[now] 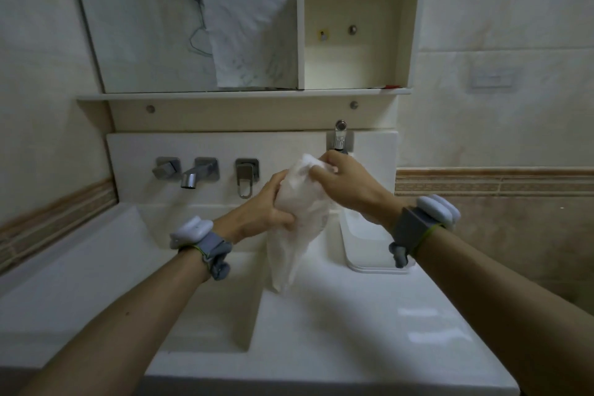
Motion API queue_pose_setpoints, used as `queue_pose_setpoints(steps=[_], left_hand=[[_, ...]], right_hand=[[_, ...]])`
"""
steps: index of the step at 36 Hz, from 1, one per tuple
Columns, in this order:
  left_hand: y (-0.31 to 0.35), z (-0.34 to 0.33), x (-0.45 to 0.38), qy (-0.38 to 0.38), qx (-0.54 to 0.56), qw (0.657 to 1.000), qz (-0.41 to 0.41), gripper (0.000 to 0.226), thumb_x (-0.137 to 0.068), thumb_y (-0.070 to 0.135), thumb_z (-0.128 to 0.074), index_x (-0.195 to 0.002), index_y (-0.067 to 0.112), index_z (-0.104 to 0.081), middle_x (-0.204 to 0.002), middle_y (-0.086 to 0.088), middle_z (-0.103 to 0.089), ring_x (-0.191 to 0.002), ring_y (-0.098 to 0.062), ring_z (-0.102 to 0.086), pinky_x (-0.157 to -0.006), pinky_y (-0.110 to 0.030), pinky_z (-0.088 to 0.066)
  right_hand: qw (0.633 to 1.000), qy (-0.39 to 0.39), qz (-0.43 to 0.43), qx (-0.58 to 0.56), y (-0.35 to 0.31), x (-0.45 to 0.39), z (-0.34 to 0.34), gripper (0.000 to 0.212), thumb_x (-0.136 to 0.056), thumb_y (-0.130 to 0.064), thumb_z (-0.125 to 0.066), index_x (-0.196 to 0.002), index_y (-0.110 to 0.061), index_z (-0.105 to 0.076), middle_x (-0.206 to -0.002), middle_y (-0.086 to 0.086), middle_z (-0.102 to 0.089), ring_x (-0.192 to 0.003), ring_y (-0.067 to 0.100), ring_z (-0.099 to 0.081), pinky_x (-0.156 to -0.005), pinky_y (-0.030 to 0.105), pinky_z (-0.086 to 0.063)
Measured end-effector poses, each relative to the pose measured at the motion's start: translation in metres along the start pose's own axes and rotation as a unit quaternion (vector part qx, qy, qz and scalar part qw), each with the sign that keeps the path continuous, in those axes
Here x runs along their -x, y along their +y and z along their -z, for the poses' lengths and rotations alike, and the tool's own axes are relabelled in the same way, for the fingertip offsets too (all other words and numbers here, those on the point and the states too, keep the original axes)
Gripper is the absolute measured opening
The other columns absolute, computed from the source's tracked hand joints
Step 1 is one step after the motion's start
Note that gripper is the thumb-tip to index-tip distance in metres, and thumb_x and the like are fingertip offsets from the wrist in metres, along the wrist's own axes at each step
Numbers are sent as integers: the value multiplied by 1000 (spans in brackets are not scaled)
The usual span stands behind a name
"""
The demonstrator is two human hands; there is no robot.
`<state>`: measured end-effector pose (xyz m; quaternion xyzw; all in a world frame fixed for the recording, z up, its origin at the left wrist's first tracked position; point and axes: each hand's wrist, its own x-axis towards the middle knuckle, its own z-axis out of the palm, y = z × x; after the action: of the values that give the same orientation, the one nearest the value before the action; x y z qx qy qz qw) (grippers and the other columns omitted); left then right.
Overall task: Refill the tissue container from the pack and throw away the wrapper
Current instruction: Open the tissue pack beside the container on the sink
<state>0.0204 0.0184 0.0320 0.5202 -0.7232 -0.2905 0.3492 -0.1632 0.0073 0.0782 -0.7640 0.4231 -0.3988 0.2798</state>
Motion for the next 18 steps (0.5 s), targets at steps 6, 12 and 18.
queue_pose_setpoints(steps=[6,12,18], left_hand=[[4,-7,0,-16,12,999,36,104,-72,18,-83,-147,36,-12,-131,5,-44,-114,-14,-52,-91,-31,-50],[5,-6,-6,-3,7,998,61,98,-74,25,-82,-146,34,-15,-124,5,-45,-105,-10,-53,-84,-28,-49],[5,-6,-13,34,-31,993,111,102,-71,40,-80,-148,30,-13,-130,0,-47,-110,-22,-54,-90,-35,-46]], right_hand=[[975,-8,-108,-195,0,-2,4,35,-93,-18,-48,-117,9,-52,-102,29,-55,-84,38,-58,-77,50,-53],[929,82,-172,-318,1,-5,13,20,-94,-10,-47,-102,3,-59,-116,33,-59,-98,41,-63,-89,57,-53],[866,152,-208,-430,13,-12,26,8,-96,-8,-51,-93,-1,-53,-99,17,-58,-89,33,-63,-82,49,-57]])
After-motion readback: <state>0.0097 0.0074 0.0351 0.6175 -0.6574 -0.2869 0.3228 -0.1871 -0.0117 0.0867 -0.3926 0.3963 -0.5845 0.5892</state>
